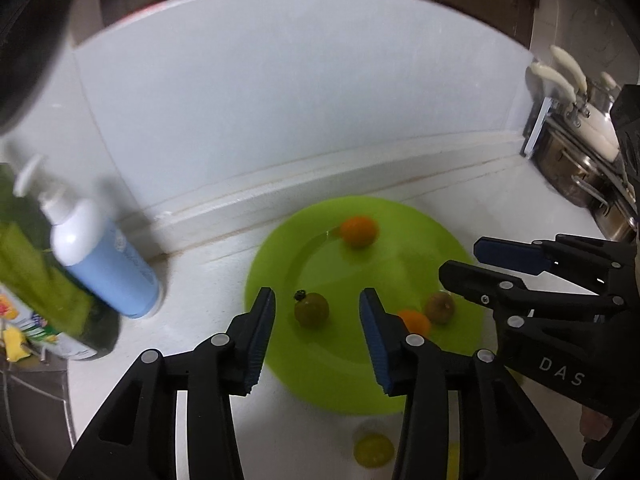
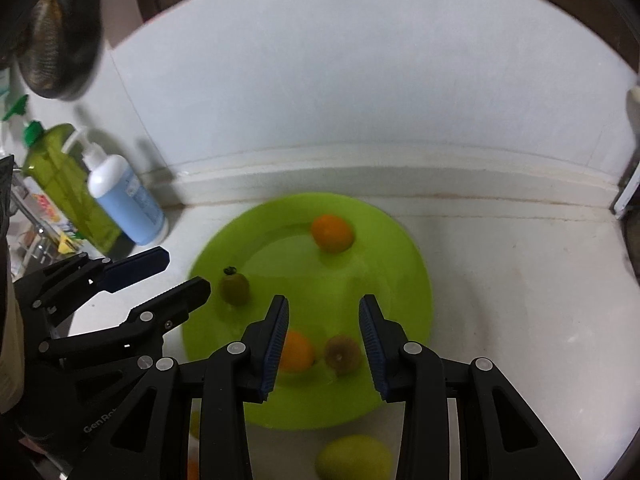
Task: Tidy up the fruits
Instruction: 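Move both tools back toward the remaining fruits on the counter, then grasp the large orange with the left tool while the right tool grasps a brown kiwi, then carry the orange and kiwi in both tools over the green plate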
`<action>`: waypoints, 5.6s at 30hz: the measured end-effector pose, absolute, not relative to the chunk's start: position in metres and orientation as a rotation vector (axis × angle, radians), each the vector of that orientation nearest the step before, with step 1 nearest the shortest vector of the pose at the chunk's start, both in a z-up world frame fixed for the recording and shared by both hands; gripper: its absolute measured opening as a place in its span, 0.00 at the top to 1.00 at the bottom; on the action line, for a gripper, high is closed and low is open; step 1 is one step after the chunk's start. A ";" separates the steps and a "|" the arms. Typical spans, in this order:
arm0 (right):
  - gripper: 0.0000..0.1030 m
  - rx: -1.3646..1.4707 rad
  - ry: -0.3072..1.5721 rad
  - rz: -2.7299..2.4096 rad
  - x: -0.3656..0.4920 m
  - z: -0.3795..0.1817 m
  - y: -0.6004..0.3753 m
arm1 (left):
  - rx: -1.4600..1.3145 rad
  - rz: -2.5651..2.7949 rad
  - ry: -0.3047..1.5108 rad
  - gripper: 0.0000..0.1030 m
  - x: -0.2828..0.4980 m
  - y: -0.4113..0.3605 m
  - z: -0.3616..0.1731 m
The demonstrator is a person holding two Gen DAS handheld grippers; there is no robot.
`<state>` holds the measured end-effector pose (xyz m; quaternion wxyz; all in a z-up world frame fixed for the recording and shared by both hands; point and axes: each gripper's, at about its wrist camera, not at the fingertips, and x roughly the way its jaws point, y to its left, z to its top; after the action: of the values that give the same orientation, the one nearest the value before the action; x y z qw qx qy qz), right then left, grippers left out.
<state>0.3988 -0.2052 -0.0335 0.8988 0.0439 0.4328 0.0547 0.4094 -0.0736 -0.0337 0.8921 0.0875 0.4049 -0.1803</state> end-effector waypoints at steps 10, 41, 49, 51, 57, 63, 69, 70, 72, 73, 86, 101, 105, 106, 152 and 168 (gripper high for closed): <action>0.58 0.072 0.748 0.118 0.340 0.009 -0.196 | 0.166 -0.341 0.718 0.40 0.357 -0.050 0.013; 0.45 0.028 0.620 0.018 0.198 0.004 -0.166 | 0.234 -0.427 0.647 0.32 0.234 -0.017 0.000; 0.45 0.036 0.660 0.001 0.179 -0.018 -0.158 | 0.295 -0.469 0.645 0.32 0.218 -0.014 -0.020; 0.45 0.028 0.685 0.004 0.177 -0.024 -0.156 | 0.309 -0.476 0.645 0.32 0.215 -0.014 -0.024; 0.45 0.040 0.751 -0.002 0.175 -0.043 -0.154 | 0.338 -0.507 0.661 0.32 0.212 -0.015 -0.042; 0.45 0.042 0.801 -0.018 0.176 -0.061 -0.152 | 0.372 -0.538 0.685 0.32 0.213 -0.016 -0.060; 0.45 0.036 0.838 -0.012 0.184 -0.074 -0.148 | 0.400 -0.553 0.718 0.32 0.221 -0.019 -0.079; 0.45 0.037 0.843 -0.011 0.186 -0.076 -0.148 | 0.399 -0.559 0.724 0.32 0.223 -0.020 -0.082; 0.45 0.037 0.858 -0.012 0.190 -0.080 -0.147 | 0.403 -0.565 0.731 0.32 0.225 -0.021 -0.087; 0.46 0.037 0.865 -0.012 0.192 -0.081 -0.147 | 0.404 -0.566 0.734 0.32 0.227 -0.021 -0.089; 0.55 0.044 0.918 0.006 0.212 -0.097 -0.150 | 0.391 -0.631 0.766 0.33 0.247 -0.034 -0.102; 0.67 0.067 0.946 0.027 0.219 -0.104 -0.152 | 0.367 -0.688 0.809 0.56 0.258 -0.047 -0.113; 0.67 0.070 0.945 0.028 0.219 -0.104 -0.152 | 0.362 -0.689 0.812 0.59 0.257 -0.048 -0.114; 0.67 0.071 0.947 0.028 0.220 -0.105 -0.152 | 0.359 -0.688 0.813 0.59 0.257 -0.048 -0.114; 0.72 0.085 0.796 0.065 0.195 -0.057 -0.161 | 0.219 -0.550 0.724 0.60 0.231 -0.037 -0.056; 0.72 0.066 0.679 0.064 0.214 -0.013 -0.180 | 0.184 -0.498 0.631 0.60 0.249 -0.051 -0.016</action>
<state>0.2138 -0.1803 -0.0125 0.9419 0.0324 0.3330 0.0314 0.2490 -0.0509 -0.0160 0.9162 0.0894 0.3065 -0.2421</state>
